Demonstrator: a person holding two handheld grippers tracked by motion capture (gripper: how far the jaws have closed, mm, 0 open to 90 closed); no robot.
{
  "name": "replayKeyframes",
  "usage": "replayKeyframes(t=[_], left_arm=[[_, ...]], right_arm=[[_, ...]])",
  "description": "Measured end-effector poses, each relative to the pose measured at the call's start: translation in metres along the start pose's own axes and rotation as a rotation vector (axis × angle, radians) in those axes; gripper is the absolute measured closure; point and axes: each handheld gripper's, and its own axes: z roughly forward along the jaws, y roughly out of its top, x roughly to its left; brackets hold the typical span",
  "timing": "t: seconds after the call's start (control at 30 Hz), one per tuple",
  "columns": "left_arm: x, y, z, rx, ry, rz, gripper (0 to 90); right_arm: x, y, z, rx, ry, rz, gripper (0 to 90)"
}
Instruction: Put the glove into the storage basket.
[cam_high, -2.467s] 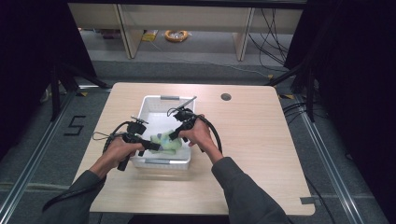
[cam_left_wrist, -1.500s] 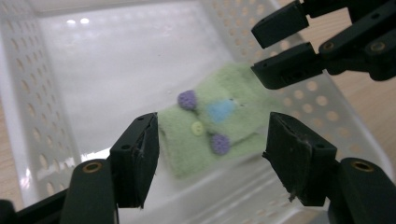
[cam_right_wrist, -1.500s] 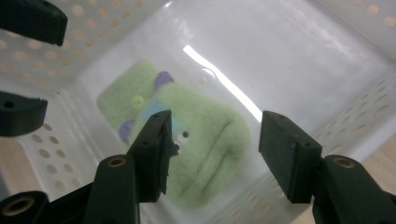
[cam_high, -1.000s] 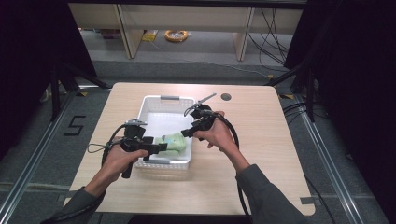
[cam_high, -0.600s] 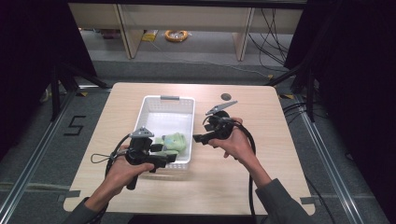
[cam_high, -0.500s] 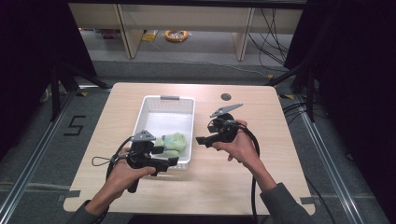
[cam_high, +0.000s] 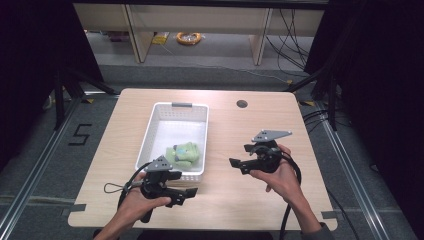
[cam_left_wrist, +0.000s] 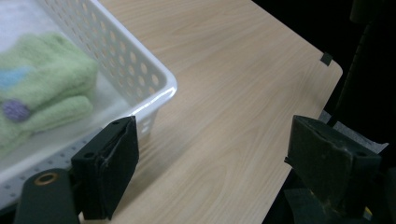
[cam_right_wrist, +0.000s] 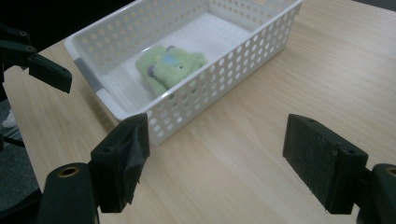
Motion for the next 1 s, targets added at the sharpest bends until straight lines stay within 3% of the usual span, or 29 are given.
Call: replayKeyframes(t=[0.03, 0.1, 0.13, 0.2, 0.37, 0.4, 0.43, 0.57, 0.63, 0.7, 0.77, 0.83, 0.93, 0.97, 1.0], left_arm=[[-0.002, -0.003, 0.003, 0.002, 0.006, 0.006, 16.3], [-0.005, -0.009, 0.008, 0.008, -0.01, 0.018, 16.3], [-0.005, -0.012, 0.01, 0.007, -0.016, 0.026, 16.3], [-0.008, -0.019, 0.013, 0.029, -0.014, 0.043, 16.3], [-0.015, -0.031, 0.016, 0.01, -0.013, 0.035, 16.4], [-0.016, -0.033, 0.017, 0.002, -0.014, 0.029, 16.3], [-0.015, -0.035, 0.018, 0.005, -0.014, 0.044, 16.4], [-0.014, -0.044, 0.02, 0.006, -0.014, 0.042, 16.4], [-0.013, -0.046, 0.018, 0.001, -0.007, 0.033, 16.4], [-0.013, -0.049, 0.018, -0.015, -0.002, 0.02, 16.4], [-0.013, -0.052, 0.018, 0.003, 0.004, 0.017, 16.4], [-0.014, -0.055, 0.02, -0.002, 0.004, 0.022, 16.4], [-0.014, -0.059, 0.02, -0.009, 0.001, 0.036, 16.4], [-0.015, -0.06, 0.02, -0.005, 0.004, 0.037, 16.4], [-0.015, -0.061, 0.02, 0.004, 0.001, 0.037, 16.4]], right_arm=[[-0.001, -0.005, -0.002, -0.014, -0.017, -0.01, 23.8], [-0.002, -0.014, -0.007, -0.03, -0.02, 0.015, 24.7], [-0.004, -0.019, -0.007, -0.029, -0.028, -0.004, 24.2], [-0.004, -0.027, -0.009, -0.016, -0.029, 0.012, 24.1], [-0.006, -0.044, -0.009, -0.008, -0.023, 0.045, 23.6], [-0.007, -0.047, -0.01, -0.004, -0.029, 0.026, 23.4], [-0.008, -0.049, -0.009, -0.003, -0.019, 0.029, 23.4], [-0.007, -0.06, -0.007, -0.001, -0.019, 0.021, 23.1], [-0.003, -0.065, -0.007, 0.01, 0.01, 0.05, 23.2], [-0.003, -0.069, -0.007, 0.016, -0.006, 0.019, 23.1], [0.0, -0.073, -0.008, 0.023, -0.011, 0.04, 22.8], [-0.002, -0.077, -0.008, 0.028, 0.016, 0.016, 22.7], [0.003, -0.085, -0.009, 0.031, -0.005, 0.038, 22.2], [0.001, -0.087, -0.009, 0.022, -0.007, 0.009, 21.6], [0.002, -0.09, -0.01, 0.029, -0.014, 0.011, 21.1]])
